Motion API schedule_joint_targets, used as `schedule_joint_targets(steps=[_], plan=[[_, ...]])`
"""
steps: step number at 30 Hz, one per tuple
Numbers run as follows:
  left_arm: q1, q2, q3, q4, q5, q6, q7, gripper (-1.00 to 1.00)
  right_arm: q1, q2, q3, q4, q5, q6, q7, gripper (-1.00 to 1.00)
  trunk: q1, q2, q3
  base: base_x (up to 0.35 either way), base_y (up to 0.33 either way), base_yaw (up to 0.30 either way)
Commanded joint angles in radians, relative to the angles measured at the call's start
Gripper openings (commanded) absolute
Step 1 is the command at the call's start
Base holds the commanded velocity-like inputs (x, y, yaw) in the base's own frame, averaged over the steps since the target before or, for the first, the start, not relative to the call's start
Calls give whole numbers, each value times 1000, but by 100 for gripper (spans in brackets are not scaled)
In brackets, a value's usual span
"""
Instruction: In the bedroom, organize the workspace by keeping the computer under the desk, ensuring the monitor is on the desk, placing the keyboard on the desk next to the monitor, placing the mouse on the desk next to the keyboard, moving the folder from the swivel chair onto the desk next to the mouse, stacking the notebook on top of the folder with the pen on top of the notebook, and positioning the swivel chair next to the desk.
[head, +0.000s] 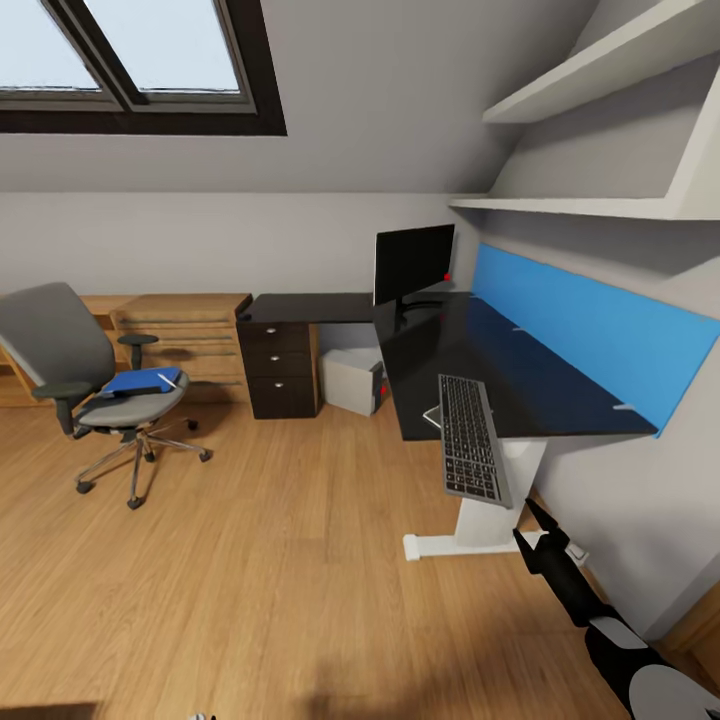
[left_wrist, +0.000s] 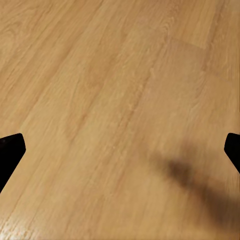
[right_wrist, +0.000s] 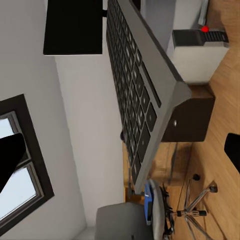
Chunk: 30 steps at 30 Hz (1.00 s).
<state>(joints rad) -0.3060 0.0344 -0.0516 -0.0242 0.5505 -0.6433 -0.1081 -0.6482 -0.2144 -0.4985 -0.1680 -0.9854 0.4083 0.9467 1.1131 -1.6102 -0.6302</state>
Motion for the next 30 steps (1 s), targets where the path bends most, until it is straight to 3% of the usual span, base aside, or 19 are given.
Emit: schedule_joint_targets(steps=[1, 30], plan=[[-1, 0, -5, 1, 11, -2, -7, 100, -1, 0, 1, 1, -8, 8, 2, 100, 4, -8, -4, 0, 0, 0], [-1, 3, -6, 0, 11, -4, -13, 100, -1, 5, 5, -2, -2, -17, 6, 100, 12, -22, -10, 0, 0, 0]])
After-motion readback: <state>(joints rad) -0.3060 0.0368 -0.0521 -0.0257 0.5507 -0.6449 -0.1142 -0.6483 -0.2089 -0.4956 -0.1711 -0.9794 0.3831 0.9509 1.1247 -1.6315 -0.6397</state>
